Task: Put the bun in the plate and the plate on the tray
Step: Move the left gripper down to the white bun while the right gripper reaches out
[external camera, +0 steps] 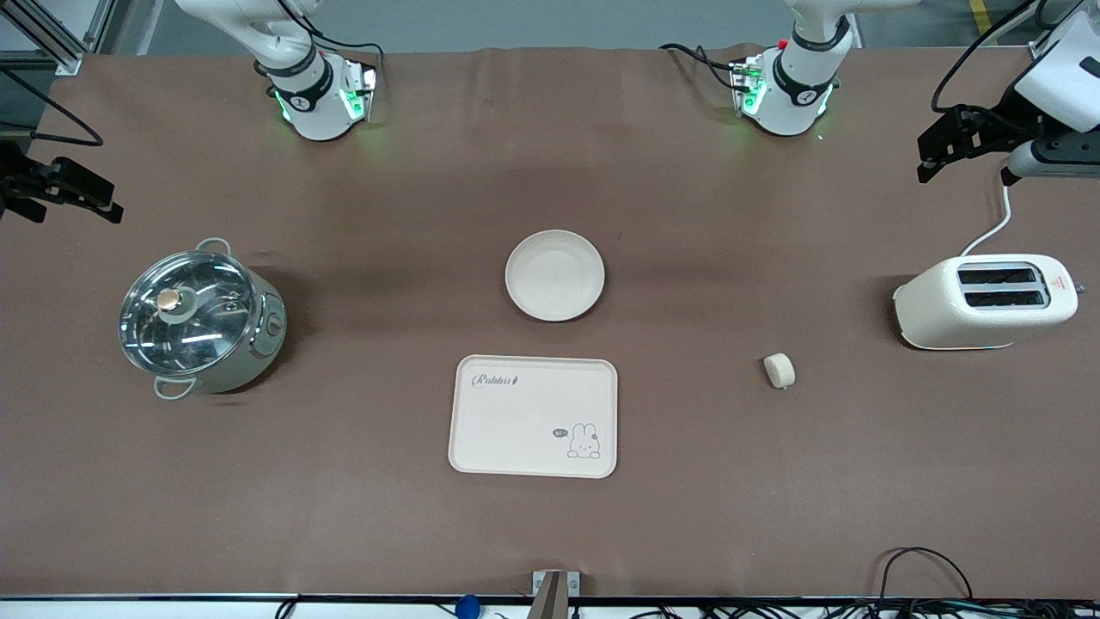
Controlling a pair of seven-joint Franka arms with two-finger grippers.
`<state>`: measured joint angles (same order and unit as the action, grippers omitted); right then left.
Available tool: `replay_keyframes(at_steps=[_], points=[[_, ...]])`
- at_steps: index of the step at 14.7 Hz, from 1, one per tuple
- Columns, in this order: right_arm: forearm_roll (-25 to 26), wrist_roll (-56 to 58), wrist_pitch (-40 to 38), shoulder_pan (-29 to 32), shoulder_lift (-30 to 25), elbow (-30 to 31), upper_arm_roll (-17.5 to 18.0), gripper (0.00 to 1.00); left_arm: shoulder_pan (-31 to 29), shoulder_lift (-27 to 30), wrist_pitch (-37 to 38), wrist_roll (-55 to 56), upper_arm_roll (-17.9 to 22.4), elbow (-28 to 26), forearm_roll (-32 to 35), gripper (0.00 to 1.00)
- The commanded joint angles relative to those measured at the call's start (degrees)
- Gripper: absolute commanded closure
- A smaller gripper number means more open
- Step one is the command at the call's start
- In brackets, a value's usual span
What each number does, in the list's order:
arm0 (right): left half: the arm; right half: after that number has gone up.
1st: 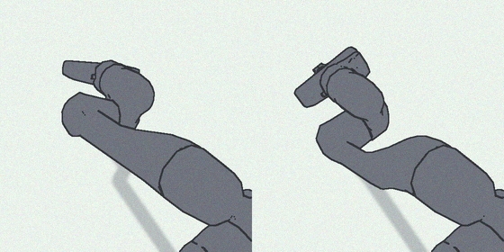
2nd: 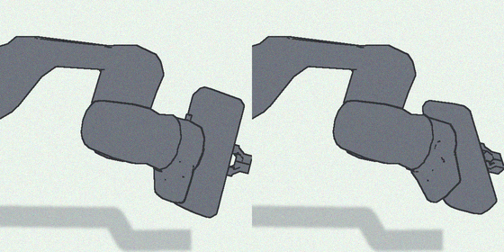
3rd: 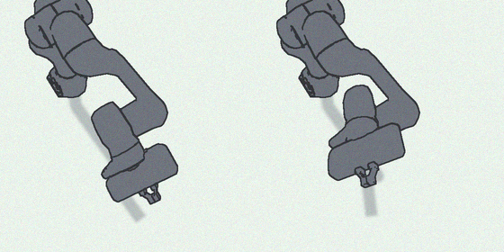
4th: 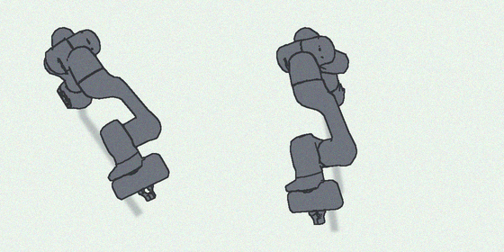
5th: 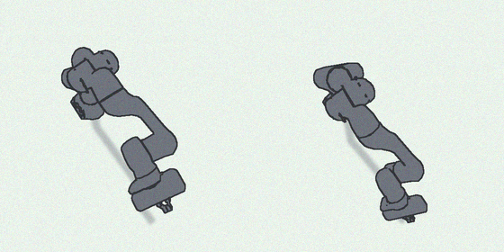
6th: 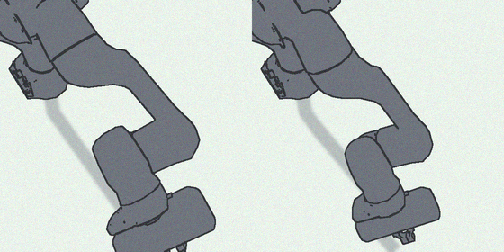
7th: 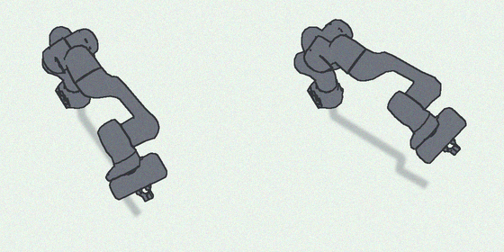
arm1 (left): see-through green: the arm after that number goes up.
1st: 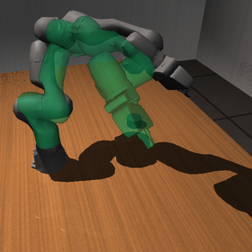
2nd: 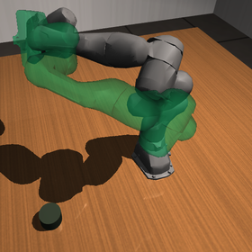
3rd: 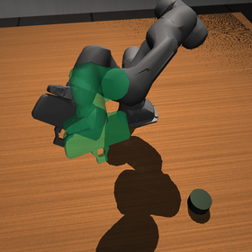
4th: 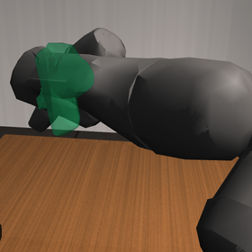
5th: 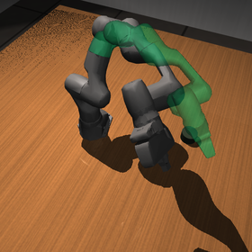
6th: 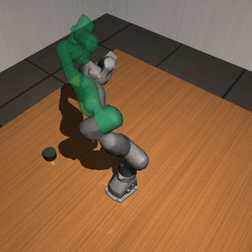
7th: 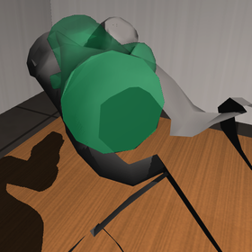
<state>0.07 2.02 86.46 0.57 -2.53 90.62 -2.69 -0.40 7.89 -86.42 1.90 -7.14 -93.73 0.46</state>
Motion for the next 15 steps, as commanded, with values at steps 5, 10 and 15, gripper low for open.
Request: replay_keyframes(at_steps=[5,10,15], points=[[1.0,-0.1,0.3,-0.7,-0.4,0.2,-0.3,0.00,-0.2,-5.6,1.3,-0.5,0.2,5.0,0.1,0.00],[0.1,-0.7,-2.8,-3.0,-0.4,1.0,-0.3,0.00,0.2,-14.5,-4.6,7.6,-0.2,3.4,-0.7,0.00],[-4.7,-1.3,-2.2,-7.3,-0.4,4.6,-0.1,0.00,0.8,-20.9,-21.0,14.7,-0.7,-5.7,-0.9,0.00]])
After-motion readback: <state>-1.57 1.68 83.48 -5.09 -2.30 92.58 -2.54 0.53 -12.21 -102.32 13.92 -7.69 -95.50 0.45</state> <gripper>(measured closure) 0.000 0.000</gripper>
